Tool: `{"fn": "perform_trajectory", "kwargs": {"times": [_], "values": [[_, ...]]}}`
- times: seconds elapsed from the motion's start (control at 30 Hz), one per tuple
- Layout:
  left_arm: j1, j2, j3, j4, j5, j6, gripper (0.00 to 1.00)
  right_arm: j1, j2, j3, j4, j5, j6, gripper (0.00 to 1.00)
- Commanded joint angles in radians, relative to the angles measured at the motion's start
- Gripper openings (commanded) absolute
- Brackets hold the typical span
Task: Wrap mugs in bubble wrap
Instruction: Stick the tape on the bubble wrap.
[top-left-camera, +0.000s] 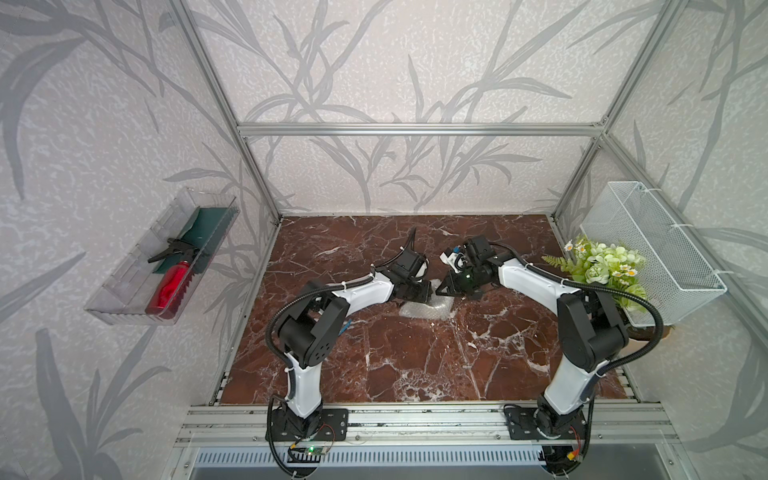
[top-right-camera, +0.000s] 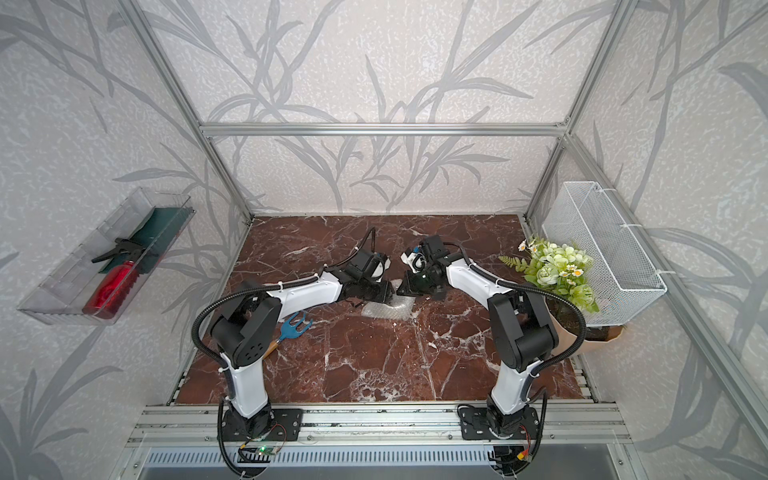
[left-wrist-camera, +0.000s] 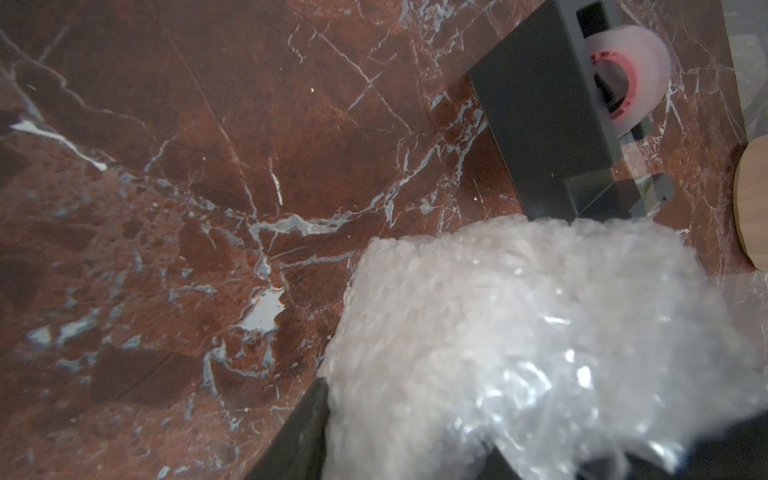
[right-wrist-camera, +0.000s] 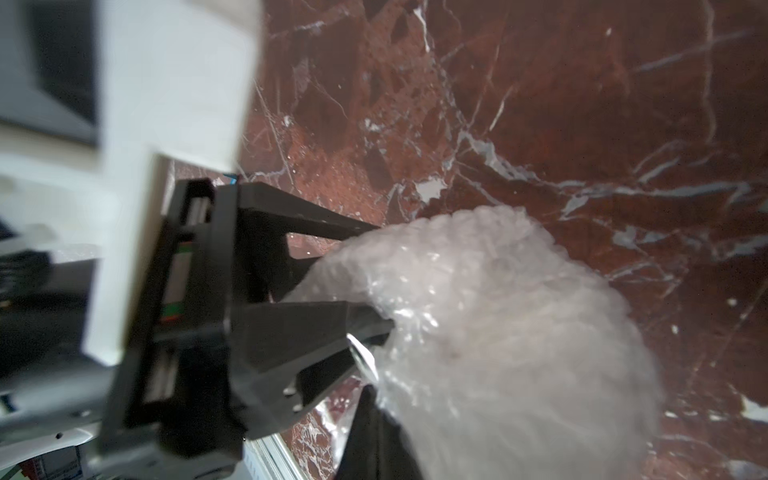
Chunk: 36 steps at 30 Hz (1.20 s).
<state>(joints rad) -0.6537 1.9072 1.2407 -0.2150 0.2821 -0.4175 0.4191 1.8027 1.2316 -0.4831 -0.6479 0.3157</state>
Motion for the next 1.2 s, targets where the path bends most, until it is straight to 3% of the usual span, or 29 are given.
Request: {"fn": "perform_trajectory", "kwargs": {"times": [0.0,1.17], "values": [[-0.01,0.006,-0.026,-0.053,0.01,0.015,0.42,0.005,0.014,0.031,-0.08,0.045,-0.034,0.0],[-0.006,-0.103,-0.047,-0.066,-0.044,0.027,0.51,0.008,0.1,0.06,-0.126,0.128,0.025,0.0]]}}
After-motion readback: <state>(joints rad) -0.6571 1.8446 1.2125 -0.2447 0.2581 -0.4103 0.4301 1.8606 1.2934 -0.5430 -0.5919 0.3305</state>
